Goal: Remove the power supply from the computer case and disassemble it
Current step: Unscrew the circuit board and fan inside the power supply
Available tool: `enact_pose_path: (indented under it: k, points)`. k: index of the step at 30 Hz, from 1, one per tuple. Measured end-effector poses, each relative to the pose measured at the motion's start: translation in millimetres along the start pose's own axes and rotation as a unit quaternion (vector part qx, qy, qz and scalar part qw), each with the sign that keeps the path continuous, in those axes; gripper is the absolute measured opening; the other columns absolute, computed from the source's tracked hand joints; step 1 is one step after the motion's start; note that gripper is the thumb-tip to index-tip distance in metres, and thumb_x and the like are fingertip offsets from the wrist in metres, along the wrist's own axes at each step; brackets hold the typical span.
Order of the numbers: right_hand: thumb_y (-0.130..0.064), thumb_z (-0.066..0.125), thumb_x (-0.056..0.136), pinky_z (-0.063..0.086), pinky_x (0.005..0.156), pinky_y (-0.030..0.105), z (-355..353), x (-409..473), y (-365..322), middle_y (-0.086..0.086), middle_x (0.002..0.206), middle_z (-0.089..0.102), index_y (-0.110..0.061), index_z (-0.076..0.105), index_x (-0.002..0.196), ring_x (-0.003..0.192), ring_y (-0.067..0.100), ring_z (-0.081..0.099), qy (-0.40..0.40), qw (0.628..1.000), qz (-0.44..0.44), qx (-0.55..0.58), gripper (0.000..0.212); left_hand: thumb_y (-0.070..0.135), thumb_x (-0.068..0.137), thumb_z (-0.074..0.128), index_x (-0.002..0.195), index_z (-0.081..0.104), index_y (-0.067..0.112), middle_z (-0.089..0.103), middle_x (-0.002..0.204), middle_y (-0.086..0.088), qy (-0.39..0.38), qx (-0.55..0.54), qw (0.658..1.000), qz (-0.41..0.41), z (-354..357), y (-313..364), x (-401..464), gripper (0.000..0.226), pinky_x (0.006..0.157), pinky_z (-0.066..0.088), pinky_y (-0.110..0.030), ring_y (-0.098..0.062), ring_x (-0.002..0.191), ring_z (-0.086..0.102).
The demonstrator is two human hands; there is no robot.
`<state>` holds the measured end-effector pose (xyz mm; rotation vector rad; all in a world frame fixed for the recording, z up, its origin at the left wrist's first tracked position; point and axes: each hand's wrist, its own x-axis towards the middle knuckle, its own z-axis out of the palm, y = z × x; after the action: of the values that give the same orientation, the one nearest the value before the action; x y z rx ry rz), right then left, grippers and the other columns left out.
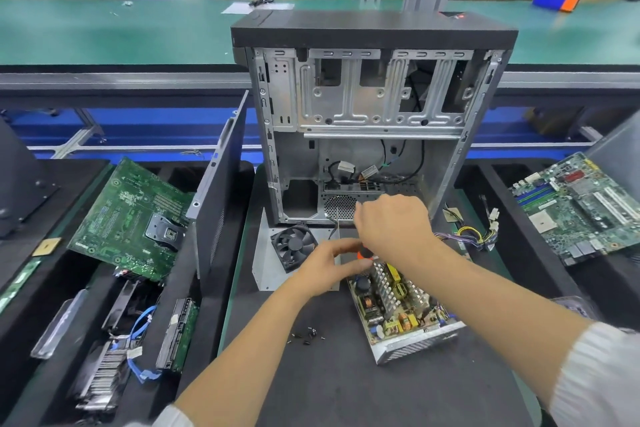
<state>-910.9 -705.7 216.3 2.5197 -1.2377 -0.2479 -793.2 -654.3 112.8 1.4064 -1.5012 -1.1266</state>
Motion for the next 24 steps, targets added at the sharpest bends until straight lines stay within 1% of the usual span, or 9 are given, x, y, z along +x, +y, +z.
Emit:
enact_pose_path:
  k: [2, 4, 6, 9, 13, 15, 18, 21, 24]
  points:
    - [-0.017, 0.055, 0.087, 0.019, 0.042, 0.025, -2, 3, -3, 0.002, 0.061, 0.048, -0.017, 0.065, 0.098, 0.053, 0.021, 0.042, -0.001, 1.0, -0.001, -0.009, 0.015, 0.024, 0.093, 0.067, 0.12, 0.069, 0.016, 0.067, 0.123, 0.01, -0.012, -0.008, 1.0, -0.003, -4, 2, 1, 0.029, 0.109, 0.033, -0.027, 0.0, 0.124, 0.052]
    - [-0.014, 0.051, 0.09, 0.024, 0.044, 0.025, -2, 6, -3, 0.004, 0.071, 0.059, -0.018, 0.064, 0.111, 0.058, 0.024, 0.045, -0.015, 0.999, -0.017, -0.029, 0.025, 0.024, 0.092, 0.067, 0.121, 0.069, 0.019, 0.066, 0.126, 0.013, -0.013, -0.032, 0.999, -0.014, -7, 1, 2, 0.029, 0.111, 0.031, -0.029, 0.002, 0.128, 0.048]
    - [-0.016, 0.05, 0.094, 0.034, 0.05, 0.029, -3, 8, -1, 0.005, 0.084, 0.063, -0.017, 0.056, 0.119, 0.066, 0.028, 0.052, -0.044, 0.997, -0.044, -0.04, 0.027, 0.021, 0.092, 0.067, 0.121, 0.068, 0.02, 0.067, 0.123, 0.014, -0.018, -0.057, 0.998, -0.026, -7, 0, 3, 0.029, 0.105, 0.039, -0.024, 0.002, 0.125, 0.051]
    - [-0.026, 0.05, 0.097, 0.043, 0.061, 0.034, -6, 8, 0, 0.004, 0.086, 0.061, -0.017, 0.056, 0.111, 0.074, 0.028, 0.057, -0.065, 0.994, -0.077, -0.039, 0.017, 0.016, 0.09, 0.069, 0.117, 0.069, 0.018, 0.07, 0.112, 0.015, -0.029, -0.072, 0.996, -0.04, -8, 2, 5, 0.027, 0.087, 0.05, -0.02, 0.0, 0.117, 0.057]
    - [-0.024, 0.051, 0.096, 0.052, 0.073, 0.042, -9, 7, 5, 0.006, 0.101, 0.062, -0.014, 0.053, 0.11, 0.092, 0.032, 0.062, -0.082, 0.985, -0.145, -0.039, 0.017, 0.013, 0.081, 0.078, 0.096, 0.073, 0.027, 0.074, 0.103, 0.006, 0.016, -0.02, 1.0, -0.018, -6, 2, 9, 0.021, 0.1, 0.045, -0.03, -0.008, 0.11, 0.062]
    - [-0.024, 0.045, 0.099, 0.051, 0.069, 0.039, -6, 3, 9, 0.007, 0.103, 0.061, -0.013, 0.05, 0.114, 0.091, 0.03, 0.061, -0.04, 0.981, -0.185, -0.037, 0.019, 0.014, 0.075, 0.083, 0.089, 0.072, 0.026, 0.074, 0.099, 0.005, 0.052, -0.006, 0.999, -0.004, -1, 2, 9, 0.022, 0.094, 0.042, -0.023, -0.004, 0.103, 0.062]
    - [-0.03, 0.049, 0.099, 0.043, 0.073, 0.033, 5, 0, 18, 0.007, 0.116, 0.052, -0.014, 0.044, 0.124, 0.097, 0.023, 0.052, 0.015, 0.965, -0.261, 0.007, 0.03, 0.023, 0.071, 0.087, 0.102, 0.067, 0.021, 0.069, 0.1, 0.016, 0.076, 0.022, 0.997, -0.003, 7, 0, 8, 0.037, 0.081, 0.042, -0.008, 0.014, 0.096, 0.057]
    - [-0.026, 0.061, 0.092, 0.035, 0.072, 0.03, 8, 0, 33, 0.005, 0.117, 0.041, -0.02, 0.041, 0.124, 0.087, 0.016, 0.031, -0.004, 0.945, -0.324, 0.033, 0.039, 0.024, 0.074, 0.084, 0.112, 0.06, 0.021, 0.061, 0.108, 0.018, 0.062, 0.034, 0.997, -0.016, 13, 2, 10, 0.045, 0.083, 0.043, -0.007, 0.019, 0.096, 0.053]
    - [-0.02, 0.066, 0.086, 0.037, 0.073, 0.031, 6, 1, 37, 0.003, 0.116, 0.037, -0.023, 0.038, 0.123, 0.088, 0.016, 0.031, -0.014, 0.944, -0.325, 0.057, 0.045, 0.022, 0.08, 0.08, 0.102, 0.059, 0.033, 0.063, 0.102, 0.024, 0.044, -0.034, 0.998, -0.041, 9, 4, 7, 0.033, 0.085, 0.041, -0.006, 0.015, 0.102, 0.055]
